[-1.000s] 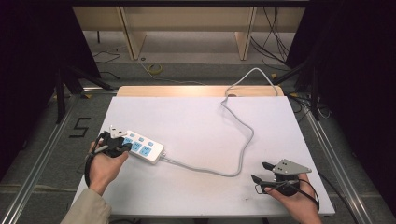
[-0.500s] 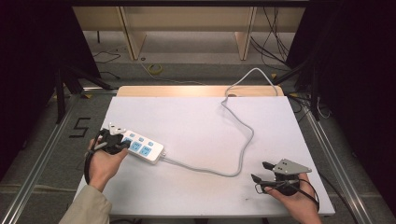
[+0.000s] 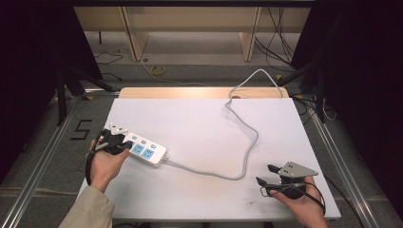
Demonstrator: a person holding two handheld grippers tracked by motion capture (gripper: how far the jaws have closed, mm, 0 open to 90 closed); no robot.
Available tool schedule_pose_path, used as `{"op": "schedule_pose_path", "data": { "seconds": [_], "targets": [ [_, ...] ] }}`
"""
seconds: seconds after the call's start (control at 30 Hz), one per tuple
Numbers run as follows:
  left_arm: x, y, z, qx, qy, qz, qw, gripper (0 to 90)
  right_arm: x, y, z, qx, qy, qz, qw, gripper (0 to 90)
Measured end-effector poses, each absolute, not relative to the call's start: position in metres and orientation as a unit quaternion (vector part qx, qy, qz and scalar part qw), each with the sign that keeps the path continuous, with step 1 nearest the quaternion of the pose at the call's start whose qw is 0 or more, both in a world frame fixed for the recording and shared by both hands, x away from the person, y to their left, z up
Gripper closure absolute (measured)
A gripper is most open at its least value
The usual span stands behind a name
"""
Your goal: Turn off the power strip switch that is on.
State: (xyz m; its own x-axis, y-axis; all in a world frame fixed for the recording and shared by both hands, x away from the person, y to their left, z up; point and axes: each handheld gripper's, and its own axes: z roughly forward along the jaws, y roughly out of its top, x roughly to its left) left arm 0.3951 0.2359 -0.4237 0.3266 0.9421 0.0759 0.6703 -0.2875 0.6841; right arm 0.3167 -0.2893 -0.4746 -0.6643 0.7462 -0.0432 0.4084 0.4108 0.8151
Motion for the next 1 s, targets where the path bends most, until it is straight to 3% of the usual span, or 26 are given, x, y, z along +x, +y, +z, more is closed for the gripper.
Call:
{"op": "schedule_pose_path", "data": {
  "seconds": [1.0],
  "targets": [
    [0.417, 0.239, -0.42, 0.765, 0.538, 0.236, 0.264, 90.0, 0.317, -0.291, -0.475, 0.354, 0.814, 0.411, 0.207, 35.7]
  ]
}}
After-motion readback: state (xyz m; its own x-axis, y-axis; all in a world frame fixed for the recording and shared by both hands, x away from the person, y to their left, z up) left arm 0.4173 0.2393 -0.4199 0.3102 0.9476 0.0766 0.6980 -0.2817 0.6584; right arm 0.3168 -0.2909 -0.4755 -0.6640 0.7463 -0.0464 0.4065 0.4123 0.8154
